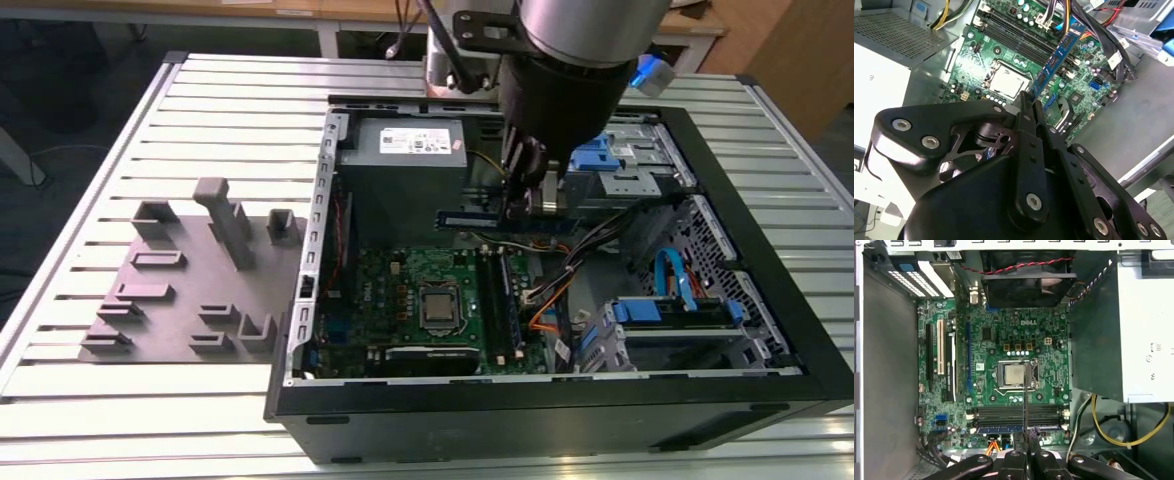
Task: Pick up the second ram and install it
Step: 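Pick up the second ram and move it above second insertion slot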
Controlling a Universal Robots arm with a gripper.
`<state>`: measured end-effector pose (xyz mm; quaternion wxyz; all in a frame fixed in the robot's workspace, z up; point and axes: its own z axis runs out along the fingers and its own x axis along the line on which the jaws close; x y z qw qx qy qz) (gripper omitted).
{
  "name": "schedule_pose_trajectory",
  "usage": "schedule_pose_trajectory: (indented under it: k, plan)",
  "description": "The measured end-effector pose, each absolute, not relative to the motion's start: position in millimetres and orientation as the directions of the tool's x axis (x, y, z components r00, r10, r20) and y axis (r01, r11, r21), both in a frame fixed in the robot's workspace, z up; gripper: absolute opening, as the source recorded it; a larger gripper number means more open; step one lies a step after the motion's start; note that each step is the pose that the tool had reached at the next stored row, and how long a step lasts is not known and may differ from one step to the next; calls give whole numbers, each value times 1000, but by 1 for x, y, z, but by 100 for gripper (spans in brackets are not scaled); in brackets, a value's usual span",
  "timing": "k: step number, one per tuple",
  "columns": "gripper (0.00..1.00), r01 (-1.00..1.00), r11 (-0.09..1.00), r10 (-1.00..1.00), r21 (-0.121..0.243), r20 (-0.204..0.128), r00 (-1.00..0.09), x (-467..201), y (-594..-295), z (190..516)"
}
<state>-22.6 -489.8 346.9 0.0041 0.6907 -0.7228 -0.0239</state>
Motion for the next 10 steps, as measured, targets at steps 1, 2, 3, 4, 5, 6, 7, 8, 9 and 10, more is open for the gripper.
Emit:
schedule_pose_trajectory:
  k: [1,2,3,4,5,6,7,8,9,10]
  plan:
    - [14,-998,45,-999,40,-27,-46,-23,-490,345]
    - [14,-998,45,-999,40,-27,-46,-23,-490,343]
    - [14,-998,45,-999,40,-27,-46,-23,-490,341]
    - [14,-998,45,-999,40,-27,-46,-23,-490,340]
    - [14,-998,45,-999,40,-27,-46,-23,-490,338]
    - [14,-998,45,-999,40,-27,-46,-23,-490,336]
    - [14,-998,45,-999,40,-27,-46,-23,-490,334]
    - [14,-998,45,-999,40,-27,-46,-23,-490,332]
    - [14,-998,45,-999,40,-27,-46,-23,-490,330]
    - [14,-998,45,-999,40,-27,-46,-23,-490,329]
